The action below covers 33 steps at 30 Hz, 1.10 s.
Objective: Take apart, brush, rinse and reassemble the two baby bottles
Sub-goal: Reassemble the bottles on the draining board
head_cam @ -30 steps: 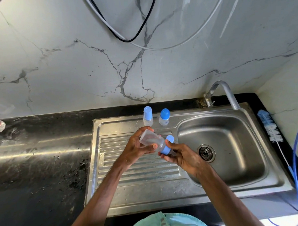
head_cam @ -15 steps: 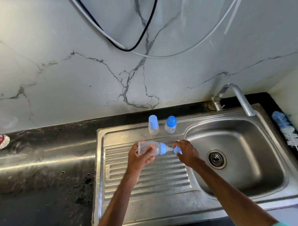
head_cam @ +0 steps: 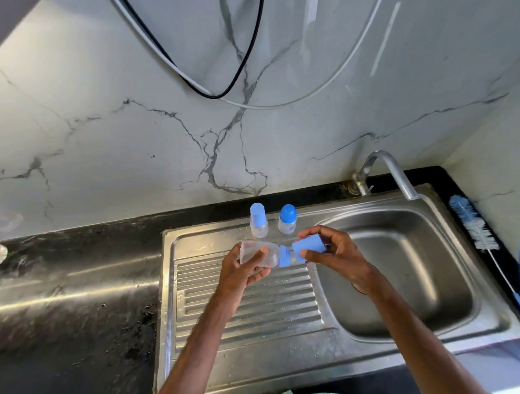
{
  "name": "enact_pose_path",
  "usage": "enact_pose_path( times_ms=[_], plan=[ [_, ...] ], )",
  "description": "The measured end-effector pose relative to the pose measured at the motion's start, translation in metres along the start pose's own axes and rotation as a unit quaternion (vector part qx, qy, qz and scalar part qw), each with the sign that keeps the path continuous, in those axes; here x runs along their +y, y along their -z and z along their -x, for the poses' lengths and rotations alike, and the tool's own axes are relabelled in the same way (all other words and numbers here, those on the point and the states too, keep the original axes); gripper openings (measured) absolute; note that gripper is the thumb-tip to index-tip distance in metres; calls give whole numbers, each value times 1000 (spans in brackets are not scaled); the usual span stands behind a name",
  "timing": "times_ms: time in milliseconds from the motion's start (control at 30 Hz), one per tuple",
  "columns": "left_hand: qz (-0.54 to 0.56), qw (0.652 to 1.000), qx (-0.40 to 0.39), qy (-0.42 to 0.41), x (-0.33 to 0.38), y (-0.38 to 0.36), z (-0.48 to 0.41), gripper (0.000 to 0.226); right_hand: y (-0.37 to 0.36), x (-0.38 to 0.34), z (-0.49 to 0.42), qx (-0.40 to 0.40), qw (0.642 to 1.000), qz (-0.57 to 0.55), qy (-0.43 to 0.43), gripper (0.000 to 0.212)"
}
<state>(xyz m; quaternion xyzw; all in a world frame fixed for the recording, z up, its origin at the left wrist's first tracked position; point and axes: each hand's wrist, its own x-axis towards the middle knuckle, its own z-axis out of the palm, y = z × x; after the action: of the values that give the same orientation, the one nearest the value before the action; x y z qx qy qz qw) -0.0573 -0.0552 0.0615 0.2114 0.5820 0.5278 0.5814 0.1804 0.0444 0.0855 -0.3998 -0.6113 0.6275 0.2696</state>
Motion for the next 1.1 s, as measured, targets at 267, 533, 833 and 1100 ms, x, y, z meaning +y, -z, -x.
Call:
enact_pose_path(
  times_ms=[267, 533, 833, 1100],
  plan=[
    [20, 999, -25, -11, 7, -7, 20, 40, -7, -12, 12, -12, 1000, 8, 25, 39],
    [101, 995, -3, 7, 6, -13, 24, 50, -30, -11, 14, 30, 996, -85, -6, 38],
    [40, 997, -30, -65, 12, 5, 17, 56, -44, -14, -12, 35, 967, -206, -143, 50],
    [-361, 921, -35, -138, 15, 38, -10, 79, -64, -8, -43, 68, 990, 66, -102, 51]
  ],
)
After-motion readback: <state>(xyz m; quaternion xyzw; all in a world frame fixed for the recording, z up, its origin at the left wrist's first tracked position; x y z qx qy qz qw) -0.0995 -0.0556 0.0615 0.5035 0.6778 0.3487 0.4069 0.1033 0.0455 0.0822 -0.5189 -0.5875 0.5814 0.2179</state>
